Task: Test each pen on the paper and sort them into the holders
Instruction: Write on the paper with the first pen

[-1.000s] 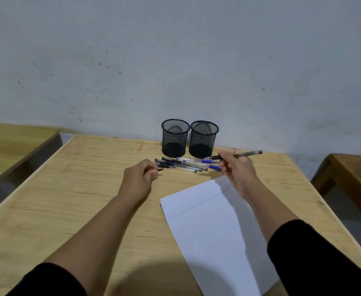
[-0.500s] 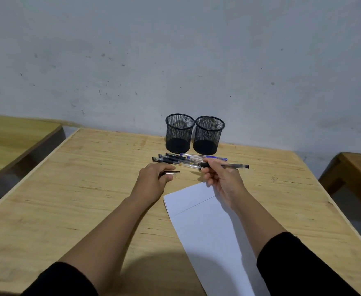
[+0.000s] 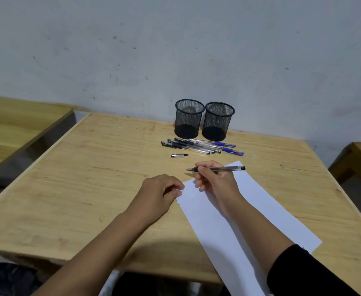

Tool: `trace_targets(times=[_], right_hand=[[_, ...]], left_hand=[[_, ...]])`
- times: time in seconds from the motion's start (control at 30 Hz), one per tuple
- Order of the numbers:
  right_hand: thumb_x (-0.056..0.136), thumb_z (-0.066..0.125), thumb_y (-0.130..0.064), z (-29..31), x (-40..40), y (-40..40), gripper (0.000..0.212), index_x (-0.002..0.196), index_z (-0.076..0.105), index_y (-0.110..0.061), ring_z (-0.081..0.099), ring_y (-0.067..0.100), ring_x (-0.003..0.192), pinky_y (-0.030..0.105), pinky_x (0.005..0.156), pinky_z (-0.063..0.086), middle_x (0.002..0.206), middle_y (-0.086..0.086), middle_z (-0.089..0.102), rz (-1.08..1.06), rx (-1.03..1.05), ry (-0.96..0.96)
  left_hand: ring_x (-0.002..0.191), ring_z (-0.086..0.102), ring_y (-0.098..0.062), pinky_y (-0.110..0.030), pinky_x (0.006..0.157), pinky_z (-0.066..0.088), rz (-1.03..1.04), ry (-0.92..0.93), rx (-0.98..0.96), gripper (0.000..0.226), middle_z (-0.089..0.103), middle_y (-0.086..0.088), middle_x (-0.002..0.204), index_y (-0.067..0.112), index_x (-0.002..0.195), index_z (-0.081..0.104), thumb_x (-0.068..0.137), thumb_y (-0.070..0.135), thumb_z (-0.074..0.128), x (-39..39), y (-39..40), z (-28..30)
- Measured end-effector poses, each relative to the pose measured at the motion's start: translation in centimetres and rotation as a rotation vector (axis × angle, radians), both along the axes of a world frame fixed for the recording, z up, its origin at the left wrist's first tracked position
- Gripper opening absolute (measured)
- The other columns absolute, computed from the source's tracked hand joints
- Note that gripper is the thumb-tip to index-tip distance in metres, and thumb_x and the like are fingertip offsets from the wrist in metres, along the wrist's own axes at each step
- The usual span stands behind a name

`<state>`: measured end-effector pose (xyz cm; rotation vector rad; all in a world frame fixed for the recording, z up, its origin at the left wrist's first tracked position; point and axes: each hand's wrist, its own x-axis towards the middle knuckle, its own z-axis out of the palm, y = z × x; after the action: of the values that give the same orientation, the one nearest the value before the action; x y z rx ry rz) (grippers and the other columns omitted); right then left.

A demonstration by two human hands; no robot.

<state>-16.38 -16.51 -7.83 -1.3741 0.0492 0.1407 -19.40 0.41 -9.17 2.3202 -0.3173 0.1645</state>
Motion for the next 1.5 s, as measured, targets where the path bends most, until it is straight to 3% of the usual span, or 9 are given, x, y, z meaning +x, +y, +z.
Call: trace_targets(times=[0.2, 0.43, 0.7, 0.93, 1.5], right_hand=[[0.091, 0.052, 0.0, -0.5, -2.1, -1.5, 0.014, 0.083, 0.062, -0.004, 0.05, 0.017, 0.048, 0.022, 0.046, 0.04, 0.06, 0.015, 0.056, 0.127, -0.065, -0.014], [0.085, 0.05, 0.005, -0.2, -2.6, 0.0, 0.015, 0.086, 0.064, -0.001, 0.046, 0.017, 0.045, 0.023, 0.042, 0.035, 0.057, 0.014, 0.057, 0.016, -0.122, -0.014], [0.084, 0.051, -0.014, -0.6, -3.1, 2.0, 0.02, 0.064, 0.055, -0.015, 0.051, 0.011, 0.051, 0.027, 0.056, 0.043, 0.051, -0.001, 0.057, -0.022, -0.584, -0.188], [0.084, 0.052, -0.011, -0.7, -3.4, 2.0, 0.017, 0.068, 0.058, -0.015, 0.05, 0.005, 0.052, 0.014, 0.05, 0.039, 0.057, -0.001, 0.058, 0.025, -0.627, -0.257], [0.082, 0.052, -0.009, -0.8, -3.5, 2.2, 0.012, 0.072, 0.058, -0.006, 0.05, 0.011, 0.06, 0.018, 0.054, 0.039, 0.072, 0.014, 0.062, 0.055, -0.651, -0.278]], left_hand=[[0.074, 0.052, -0.001, -0.004, 0.067, 0.036, 0.141, -0.095, 0.025, 0.009, 0.061, 0.014, 0.082, 0.021, 0.088, 0.07, 0.08, 0.025, 0.068, -3.0, -0.7, -1.0], [0.077, 0.055, -0.007, -0.005, 0.067, 0.035, 0.258, -0.095, -0.022, 0.015, 0.068, 0.007, 0.088, 0.018, 0.086, 0.072, 0.076, 0.028, 0.073, -3.4, -0.9, -1.0], [0.073, 0.053, -0.005, -0.004, 0.064, 0.034, 0.258, -0.086, -0.024, 0.016, 0.067, 0.006, 0.088, 0.018, 0.087, 0.071, 0.076, 0.029, 0.073, -3.4, -0.7, -1.1], [0.075, 0.055, -0.005, -0.003, 0.063, 0.034, 0.26, -0.079, -0.019, 0.017, 0.066, 0.006, 0.088, 0.018, 0.088, 0.07, 0.076, 0.029, 0.073, -3.4, -0.7, -1.1], [0.073, 0.053, -0.005, -0.003, 0.062, 0.034, 0.261, -0.075, -0.003, 0.017, 0.066, 0.006, 0.086, 0.019, 0.087, 0.071, 0.076, 0.031, 0.073, -3.4, -0.7, -1.0]])
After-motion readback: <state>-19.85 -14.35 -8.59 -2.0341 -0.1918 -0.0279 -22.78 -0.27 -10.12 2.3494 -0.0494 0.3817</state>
